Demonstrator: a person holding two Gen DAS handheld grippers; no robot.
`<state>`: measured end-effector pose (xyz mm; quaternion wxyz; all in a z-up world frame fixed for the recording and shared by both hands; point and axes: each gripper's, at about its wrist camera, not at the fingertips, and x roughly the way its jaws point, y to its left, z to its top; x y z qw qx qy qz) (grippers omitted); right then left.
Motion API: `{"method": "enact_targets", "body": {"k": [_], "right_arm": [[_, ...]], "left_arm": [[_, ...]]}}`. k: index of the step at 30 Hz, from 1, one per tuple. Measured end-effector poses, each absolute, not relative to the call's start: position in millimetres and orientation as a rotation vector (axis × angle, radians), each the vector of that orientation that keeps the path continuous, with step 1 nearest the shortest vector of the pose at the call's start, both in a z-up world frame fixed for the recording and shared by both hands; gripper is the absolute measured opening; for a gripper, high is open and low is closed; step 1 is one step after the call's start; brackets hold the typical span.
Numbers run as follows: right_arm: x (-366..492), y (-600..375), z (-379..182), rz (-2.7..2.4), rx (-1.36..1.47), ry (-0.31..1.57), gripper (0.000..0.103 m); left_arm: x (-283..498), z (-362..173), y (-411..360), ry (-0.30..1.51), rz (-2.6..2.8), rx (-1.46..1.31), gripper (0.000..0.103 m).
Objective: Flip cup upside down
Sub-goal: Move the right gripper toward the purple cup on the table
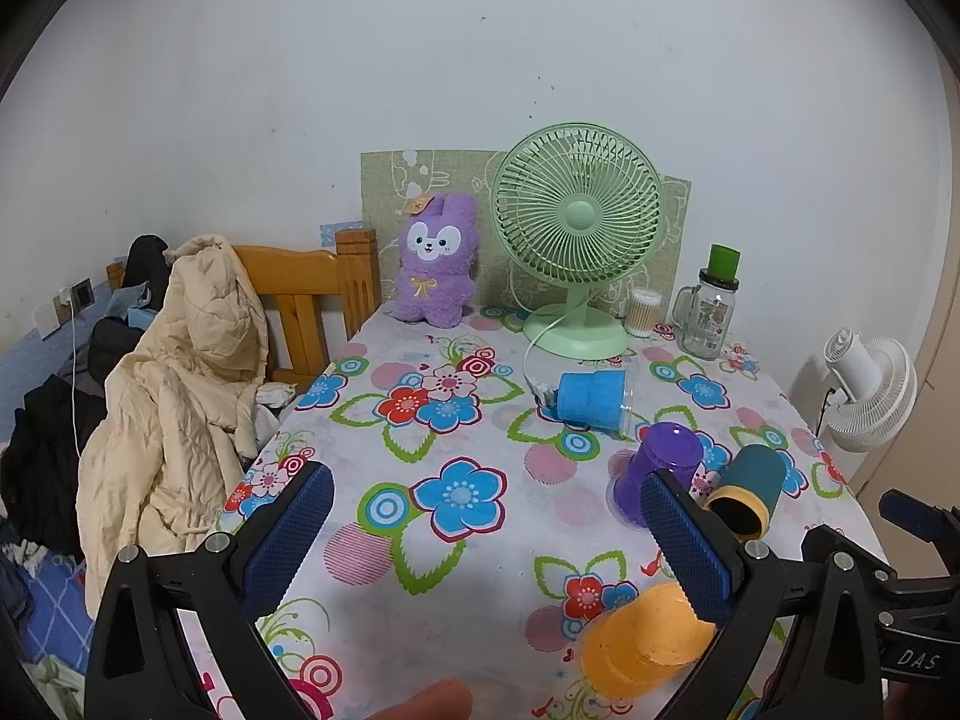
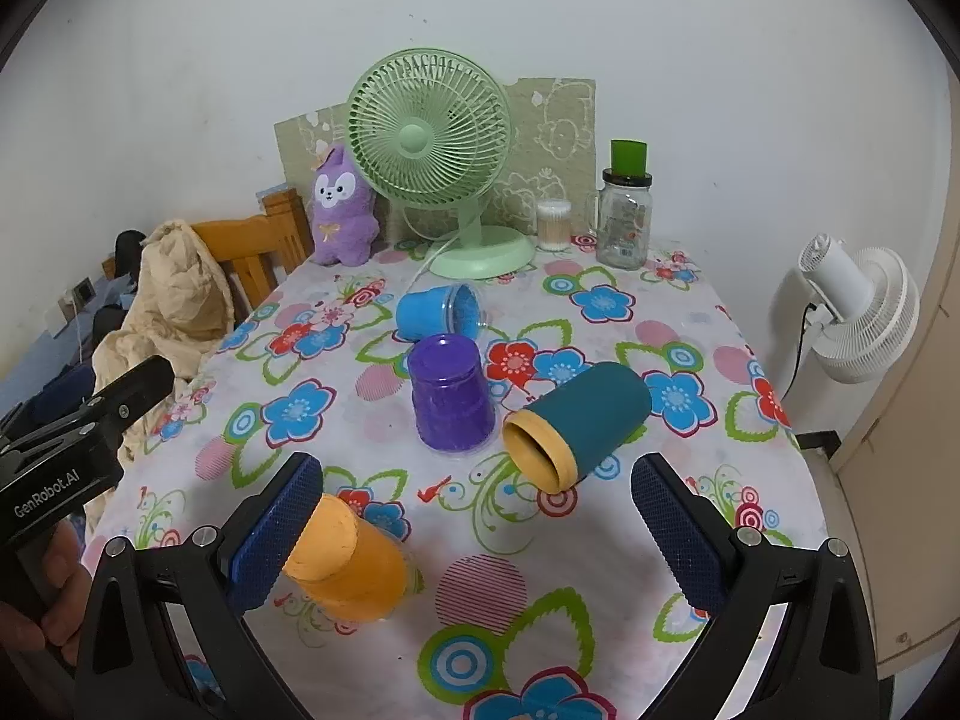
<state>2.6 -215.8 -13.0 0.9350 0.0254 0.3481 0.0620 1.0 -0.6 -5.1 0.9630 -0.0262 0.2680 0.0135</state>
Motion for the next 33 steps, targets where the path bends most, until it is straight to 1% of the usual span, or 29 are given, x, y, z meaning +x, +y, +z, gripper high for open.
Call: {"method": "enact_targets", "body": {"k": [33], "right_arm": [[5.3,-215.7,-19.3,0.118,0.063,0.753,0.103]], "left_arm": [[7.7,-9.8,-3.7,0.566,0.019,-0.044,0.103]]}}
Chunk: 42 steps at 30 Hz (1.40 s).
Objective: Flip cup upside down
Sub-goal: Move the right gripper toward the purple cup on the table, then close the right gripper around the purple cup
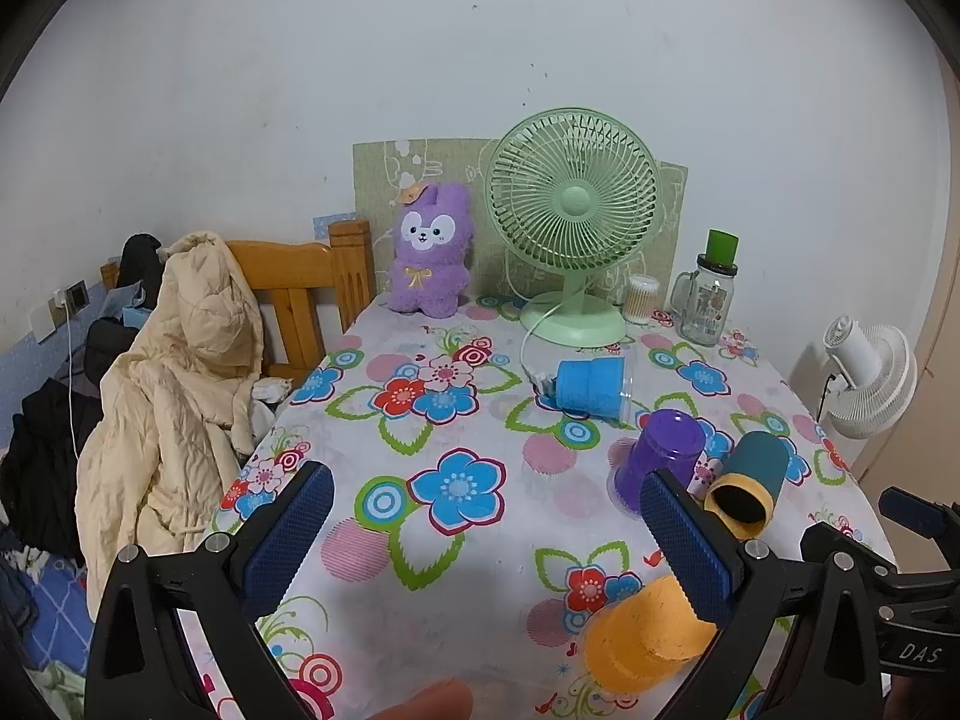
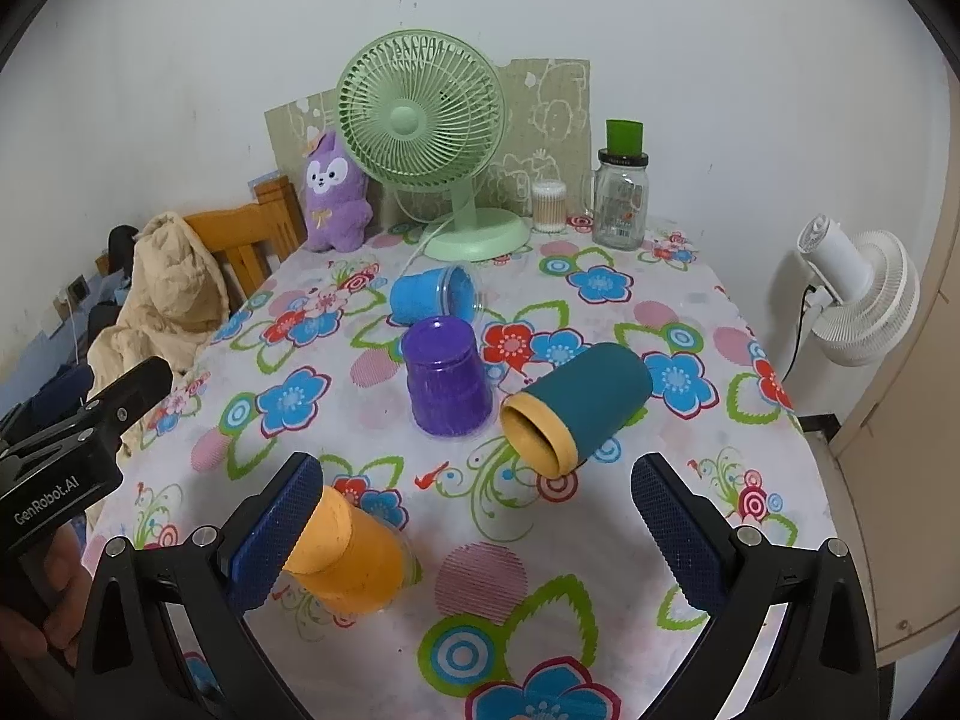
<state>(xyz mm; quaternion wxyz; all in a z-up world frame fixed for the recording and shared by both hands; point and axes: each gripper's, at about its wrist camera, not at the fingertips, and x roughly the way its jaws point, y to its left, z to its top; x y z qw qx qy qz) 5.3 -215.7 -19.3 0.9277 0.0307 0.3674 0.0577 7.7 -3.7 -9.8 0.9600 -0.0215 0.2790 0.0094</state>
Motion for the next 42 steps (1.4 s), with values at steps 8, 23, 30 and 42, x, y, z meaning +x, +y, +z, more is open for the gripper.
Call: {"method": "enact_targets", "body": {"k": [8,23,30,42], "right_arm": [[15.4,-222.1,-22.7,0.110,0.098,0.767,0.103],[113.1,-199.0,-45.5,0.237,0.028,0.918,0.103],[137.8,-175.5,-51.1,0.301,-0.045,0.986,0.103],[177.9,-167.4,-69.5,0.286,-0.083,1.068,0.089]], "left_arm": [[14.5,-17.8,-1.4,0.597,0.007,-0.038,0.103],[62.0,-45.2,6.0,0.685,0.028,-0.029,0.103],[85.3,-55.3,12.2,0.726,0.064,-0.021,0.103],[99.1,-73.0,19.3,0.775,0.097,-0.022,0.103]]}}
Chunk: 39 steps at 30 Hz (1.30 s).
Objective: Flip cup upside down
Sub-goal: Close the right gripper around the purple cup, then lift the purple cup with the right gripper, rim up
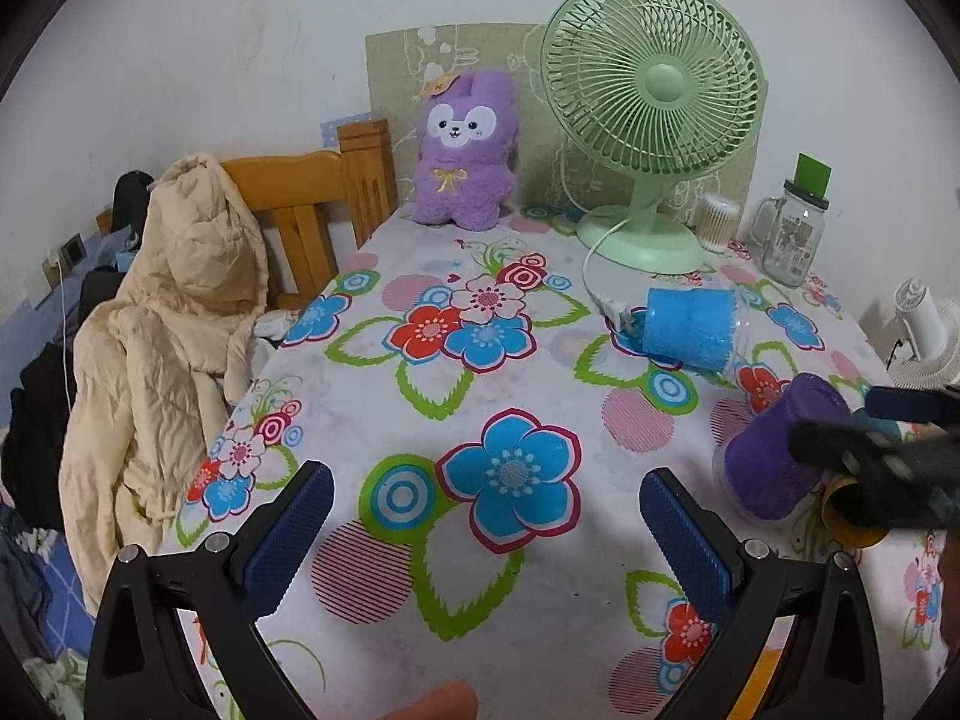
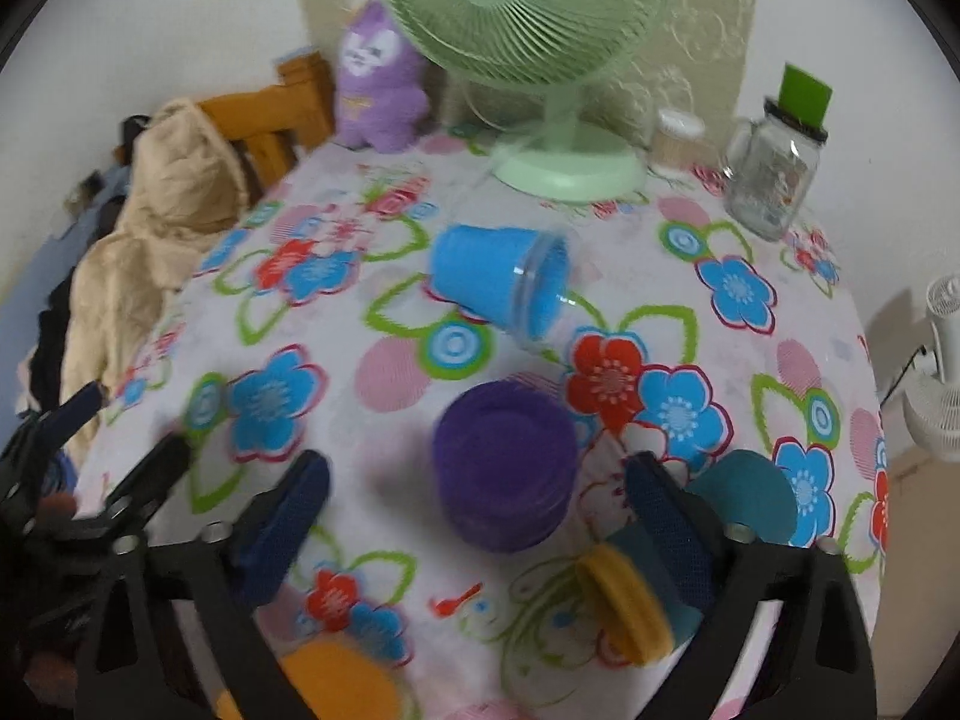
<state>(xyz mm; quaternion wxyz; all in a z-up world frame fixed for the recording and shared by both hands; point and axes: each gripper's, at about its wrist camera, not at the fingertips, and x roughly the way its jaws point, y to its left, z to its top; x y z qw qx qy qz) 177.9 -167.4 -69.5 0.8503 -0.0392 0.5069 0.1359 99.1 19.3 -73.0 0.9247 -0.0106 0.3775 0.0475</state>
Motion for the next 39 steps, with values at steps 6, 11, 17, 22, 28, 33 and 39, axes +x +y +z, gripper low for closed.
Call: {"method": "enact_targets", "body": {"k": [6,11,17,22,28,33,39], "right_arm": [[191.3,-165.5,-80.5,0.309,-0.073,1.113,0.059],[181.1,-168.2,-70.3,0.318,-0.059,1.067,0.058],[131.6,-178.2,-40.4,0.358,-0.027,0.915,0.058],[82.3,-202.1,-28.6,0.345,0.036,0.818,0.058],[52.5,-231.7,-51.8,0.351,0.138,0.784,0.058],[31.8,-234.0,-72.8,0.378,0.124,0.763,0.058],[8.2,-242.9,-82.1,0.366,0.085,0.727,0.058]], "left_arm": [[95.9,-74.2,21.7,0.783,0.099,-0.029,0.103],[90.1,-72.0,22.4,0.781,0.102,-0.031,0.103],[72.1,-62.2,18.3,0.760,0.073,-0.048,0.103],[52.5,-53.2,10.8,0.742,0.037,-0.063,0.103],[38.2,-46.2,-5.1,0.722,0.011,-0.052,0.103],[32.9,-46.3,-19.3,0.723,-0.009,-0.032,0.103],[28.0,-45.3,-32.7,0.719,-0.030,-0.016,0.103]]}}
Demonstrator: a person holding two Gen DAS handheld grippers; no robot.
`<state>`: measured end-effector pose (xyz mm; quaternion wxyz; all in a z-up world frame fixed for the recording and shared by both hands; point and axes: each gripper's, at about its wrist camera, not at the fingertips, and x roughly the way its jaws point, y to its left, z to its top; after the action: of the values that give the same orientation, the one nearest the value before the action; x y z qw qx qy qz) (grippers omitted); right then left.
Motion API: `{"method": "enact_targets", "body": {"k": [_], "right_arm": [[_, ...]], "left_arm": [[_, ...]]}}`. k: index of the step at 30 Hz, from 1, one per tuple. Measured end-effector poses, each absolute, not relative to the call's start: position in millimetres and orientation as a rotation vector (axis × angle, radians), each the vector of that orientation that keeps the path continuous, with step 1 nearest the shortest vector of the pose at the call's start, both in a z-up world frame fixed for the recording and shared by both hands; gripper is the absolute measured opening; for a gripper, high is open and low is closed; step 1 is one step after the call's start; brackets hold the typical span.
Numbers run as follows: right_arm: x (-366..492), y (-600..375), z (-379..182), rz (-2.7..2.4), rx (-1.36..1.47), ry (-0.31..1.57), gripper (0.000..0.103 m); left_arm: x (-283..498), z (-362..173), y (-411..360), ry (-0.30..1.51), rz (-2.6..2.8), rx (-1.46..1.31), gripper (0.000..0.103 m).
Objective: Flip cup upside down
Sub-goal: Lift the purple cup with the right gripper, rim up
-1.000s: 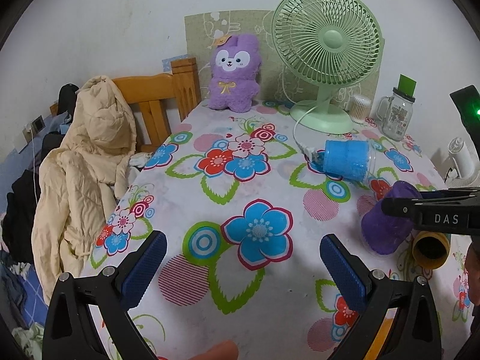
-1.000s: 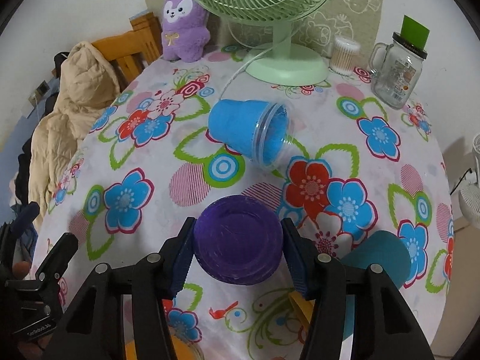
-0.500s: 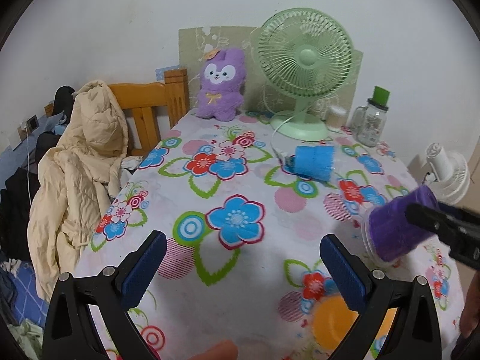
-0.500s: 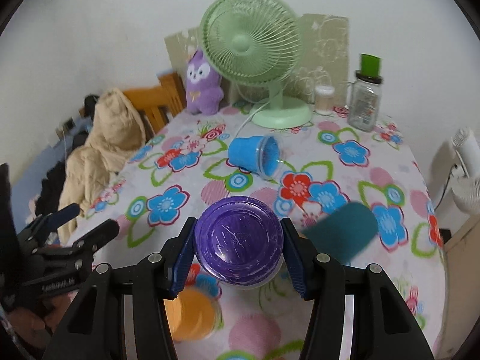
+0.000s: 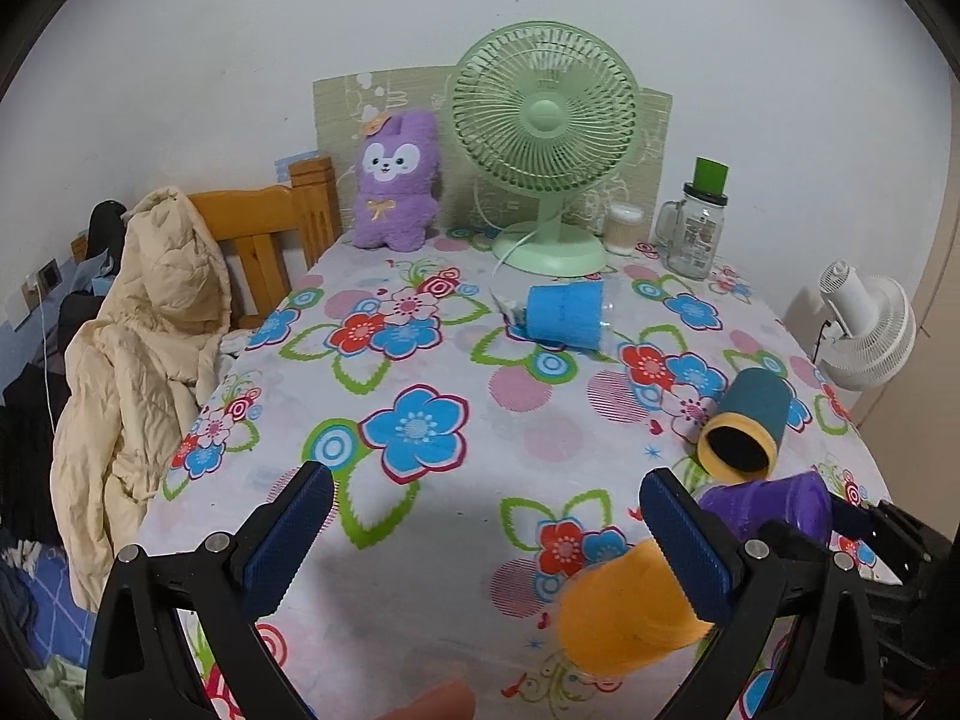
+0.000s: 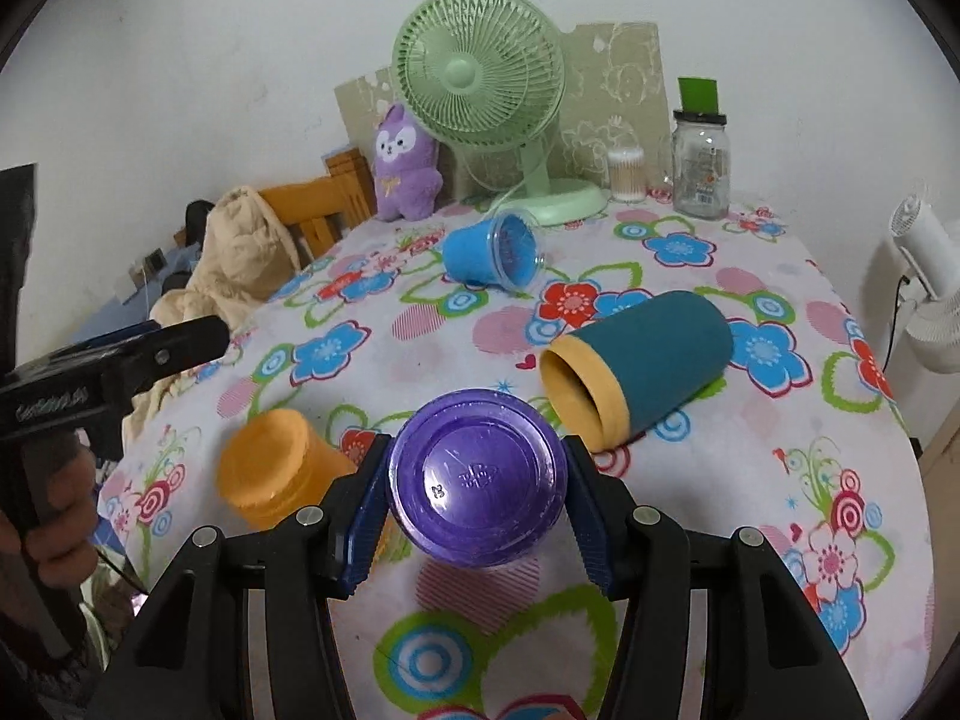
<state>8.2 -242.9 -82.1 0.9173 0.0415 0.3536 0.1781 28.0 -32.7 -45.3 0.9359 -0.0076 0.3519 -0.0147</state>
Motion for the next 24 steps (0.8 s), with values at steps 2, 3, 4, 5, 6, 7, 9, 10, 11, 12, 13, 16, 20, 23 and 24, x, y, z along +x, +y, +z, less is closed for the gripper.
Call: {"method": "enact_targets", "body": {"k": [2,3,4,5,6,7,9,10,11,12,13,16,20,23,24], "right_arm": [[3.2,-247.6,-85.8,0.358,0.079,0.739,0.058],[-0.8,-251.9,-88.0,0.367,0.098,0.743,0.058],[-3.8,-254.4,-89.0,0.371,0.110,0.745,0.058],[-6.7,-255.7,-89.5,0.371,0.115,0.746,0.058],[-9.8,-256.4,-90.0,0.371,0.114,0.749,0.058],[-11.9,-256.7,-90.8,0.368,0.113,0.751,0.058],[-17.2,-255.3,-92.5,0.360,0.114,0.756,0.058],[-19.9,-254.2,-94.3,0.359,0.111,0.765,0.058],[-21.2,-252.2,-97.1,0.361,0.105,0.780,0.058],[-22.5,-249.6,-101.0,0.360,0.095,0.799,0.058],[-23.5,-246.1,-105.6,0.358,0.080,0.815,0.058],[-22.0,-242.0,-108.1,0.363,0.067,0.823,0.058],[-17.4,-239.7,-92.9,0.367,0.064,0.780,0.058],[-13.2,-235.3,-83.4,0.369,0.047,0.762,0.058],[-11.9,-234.1,-82.8,0.368,0.043,0.762,0.058]], "left_arm": [[26.8,-45.4,-35.1,0.719,-0.036,-0.012,0.103],[26.6,-45.7,-36.5,0.721,-0.038,-0.010,0.103],[26.7,-46.0,-37.2,0.722,-0.040,-0.009,0.103],[26.7,-46.4,-37.5,0.723,-0.041,-0.009,0.103],[26.6,-47.0,-38.0,0.723,-0.042,-0.008,0.103],[26.6,-47.5,-38.5,0.725,-0.042,-0.008,0.103],[26.5,-48.1,-38.7,0.729,-0.043,-0.012,0.103],[26.3,-48.3,-39.3,0.729,-0.045,-0.013,0.103],[26.0,-48.2,-39.9,0.730,-0.045,-0.012,0.103],[25.7,-48.2,-40.0,0.730,-0.045,-0.010,0.103],[25.2,-47.9,-40.2,0.729,-0.046,-0.005,0.103],[24.6,-46.9,-39.6,0.725,-0.044,-0.002,0.103],[24.3,-46.2,-38.3,0.726,-0.043,-0.004,0.103],[24.2,-44.4,-37.2,0.719,-0.033,0.004,0.103],[24.3,-43.4,-35.8,0.716,-0.028,0.000,0.103]]}}
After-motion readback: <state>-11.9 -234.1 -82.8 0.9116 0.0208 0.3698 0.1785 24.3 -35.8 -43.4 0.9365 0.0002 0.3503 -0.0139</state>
